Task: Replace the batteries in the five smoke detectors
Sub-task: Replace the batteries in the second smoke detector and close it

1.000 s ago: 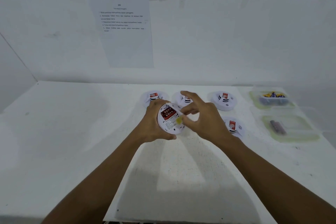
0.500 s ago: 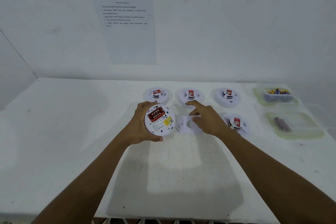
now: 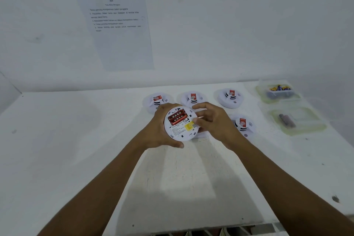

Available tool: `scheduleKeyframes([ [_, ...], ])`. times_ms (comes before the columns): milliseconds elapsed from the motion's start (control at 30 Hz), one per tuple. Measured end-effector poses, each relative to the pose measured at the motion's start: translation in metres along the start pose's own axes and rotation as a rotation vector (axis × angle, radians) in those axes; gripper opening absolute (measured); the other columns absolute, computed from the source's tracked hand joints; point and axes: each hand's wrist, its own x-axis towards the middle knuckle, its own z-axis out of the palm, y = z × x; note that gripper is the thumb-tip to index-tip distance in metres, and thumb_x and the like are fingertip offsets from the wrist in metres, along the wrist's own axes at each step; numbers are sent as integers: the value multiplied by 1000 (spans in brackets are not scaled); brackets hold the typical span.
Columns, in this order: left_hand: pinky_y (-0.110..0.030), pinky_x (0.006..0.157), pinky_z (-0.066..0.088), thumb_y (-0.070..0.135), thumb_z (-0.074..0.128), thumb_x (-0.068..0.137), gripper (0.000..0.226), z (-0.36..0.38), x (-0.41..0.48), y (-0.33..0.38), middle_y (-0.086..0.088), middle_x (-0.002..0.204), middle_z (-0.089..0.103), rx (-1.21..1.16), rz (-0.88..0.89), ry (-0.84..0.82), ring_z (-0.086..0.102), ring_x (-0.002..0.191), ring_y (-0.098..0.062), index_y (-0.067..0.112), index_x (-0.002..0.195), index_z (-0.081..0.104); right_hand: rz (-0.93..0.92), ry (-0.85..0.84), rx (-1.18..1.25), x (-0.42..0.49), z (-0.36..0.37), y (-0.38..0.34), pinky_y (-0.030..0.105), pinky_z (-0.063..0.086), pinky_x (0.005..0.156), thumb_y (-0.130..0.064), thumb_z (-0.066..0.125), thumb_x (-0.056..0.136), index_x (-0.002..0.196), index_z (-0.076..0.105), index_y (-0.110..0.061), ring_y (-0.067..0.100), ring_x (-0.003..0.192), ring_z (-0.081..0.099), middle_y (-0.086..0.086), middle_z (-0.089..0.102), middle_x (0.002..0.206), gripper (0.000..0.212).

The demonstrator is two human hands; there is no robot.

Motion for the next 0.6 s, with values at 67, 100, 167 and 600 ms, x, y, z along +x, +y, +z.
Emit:
scheduleKeyframes([
  [67, -39, 109, 40, 37, 93, 47, 108, 7, 5, 5, 7, 138, 38, 0, 17, -9, 37, 132, -14, 33, 136, 32, 9, 33, 6, -8, -8, -2, 43, 62, 75, -4, 69, 88, 114, 61, -14, 23, 91, 74, 9, 75, 104, 29],
  [100, -38, 109, 41, 35, 93, 47, 107, 12, 8, 9, 5, 137, 39, -9, 34, -10, 39, 131, -14, 32, 136, 32, 8, 55, 2, -12, -12, -3, 43, 62, 74, -5, 70, 88, 112, 61, -16, 23, 91, 74, 9, 75, 103, 27],
  [167, -36, 105, 44, 31, 93, 47, 105, 24, 16, 19, 5, 136, 43, -36, 58, -1, 43, 129, -14, 33, 135, 35, 1, 101, 2, -18, -23, -2, 43, 62, 73, -5, 69, 89, 109, 62, -18, 22, 88, 74, 9, 74, 100, 24],
  [600, -25, 97, 48, 13, 94, 50, 96, 135, 107, 99, 26, 125, 52, -34, 164, 17, 50, 123, -6, 37, 127, 41, -331, 280, -513, -31, -168, 9, 27, 56, 70, -7, 76, 79, 99, 71, -18, 8, 94, 62, -9, 63, 107, 23],
])
